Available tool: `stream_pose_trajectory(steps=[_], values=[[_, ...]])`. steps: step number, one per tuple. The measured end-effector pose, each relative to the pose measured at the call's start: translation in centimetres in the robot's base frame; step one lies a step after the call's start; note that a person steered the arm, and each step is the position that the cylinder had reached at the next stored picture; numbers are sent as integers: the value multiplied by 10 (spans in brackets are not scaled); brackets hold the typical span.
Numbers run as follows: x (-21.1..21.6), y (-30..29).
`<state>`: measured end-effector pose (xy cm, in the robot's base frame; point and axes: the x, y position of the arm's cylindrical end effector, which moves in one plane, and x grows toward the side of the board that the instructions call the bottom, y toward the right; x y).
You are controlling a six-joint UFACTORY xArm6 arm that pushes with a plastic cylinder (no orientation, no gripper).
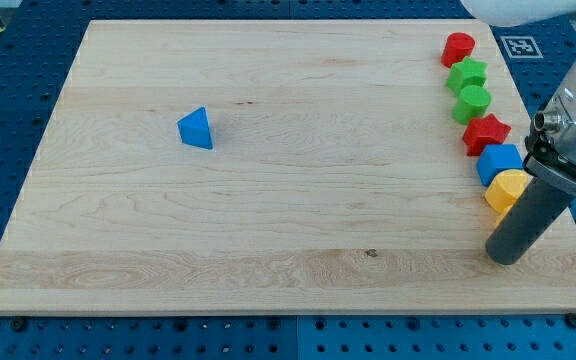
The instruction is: Push blue triangle slightly left and down
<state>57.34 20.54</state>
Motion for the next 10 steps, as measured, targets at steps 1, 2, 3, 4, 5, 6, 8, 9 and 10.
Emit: stream_pose_trajectory(steps=[1, 2, 3, 4, 5, 6, 8, 9, 10], values=[[-3, -57], [-45, -100], [-111, -103], [-168, -156], [-212, -239], [-209, -288], [-149, -303], [-148, -305], [-181, -321]])
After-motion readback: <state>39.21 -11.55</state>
